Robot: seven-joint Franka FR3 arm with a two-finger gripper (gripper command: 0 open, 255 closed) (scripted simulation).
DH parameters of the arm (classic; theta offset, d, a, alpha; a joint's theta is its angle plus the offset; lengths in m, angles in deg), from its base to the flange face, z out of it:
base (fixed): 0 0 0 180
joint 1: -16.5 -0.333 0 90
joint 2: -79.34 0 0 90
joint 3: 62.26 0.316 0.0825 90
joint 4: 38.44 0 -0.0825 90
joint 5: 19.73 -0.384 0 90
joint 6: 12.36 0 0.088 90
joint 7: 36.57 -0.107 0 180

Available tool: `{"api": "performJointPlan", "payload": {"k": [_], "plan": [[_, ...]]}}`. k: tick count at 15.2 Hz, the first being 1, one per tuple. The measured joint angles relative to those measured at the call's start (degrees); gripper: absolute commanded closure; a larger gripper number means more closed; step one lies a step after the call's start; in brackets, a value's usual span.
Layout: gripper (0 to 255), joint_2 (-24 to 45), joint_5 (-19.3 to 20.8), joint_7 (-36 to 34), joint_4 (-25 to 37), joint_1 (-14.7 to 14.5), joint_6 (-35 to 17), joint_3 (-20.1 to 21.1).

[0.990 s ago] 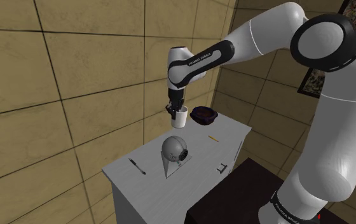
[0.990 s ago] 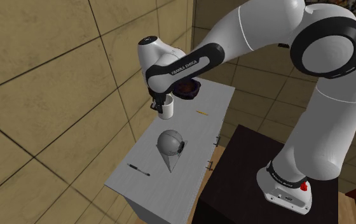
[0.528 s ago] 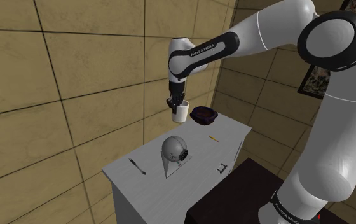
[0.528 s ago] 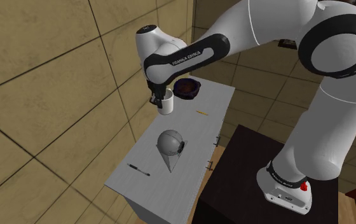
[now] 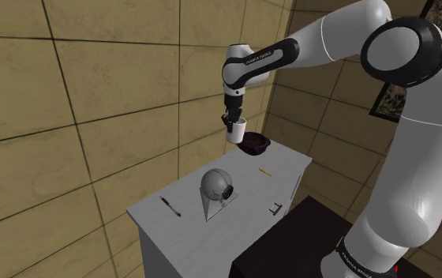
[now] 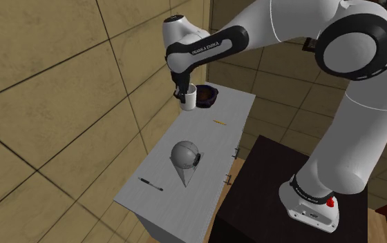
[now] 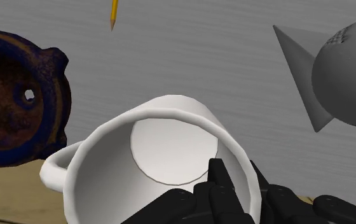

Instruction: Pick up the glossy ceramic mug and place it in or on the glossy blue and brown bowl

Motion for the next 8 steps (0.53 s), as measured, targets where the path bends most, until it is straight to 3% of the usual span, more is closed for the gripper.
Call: {"api": "performJointPlan", "payload": {"k": [8], "plan": [[255, 5.25, -0.86, 9.94, 8.66, 5.94, 2.83, -3.57]]}}
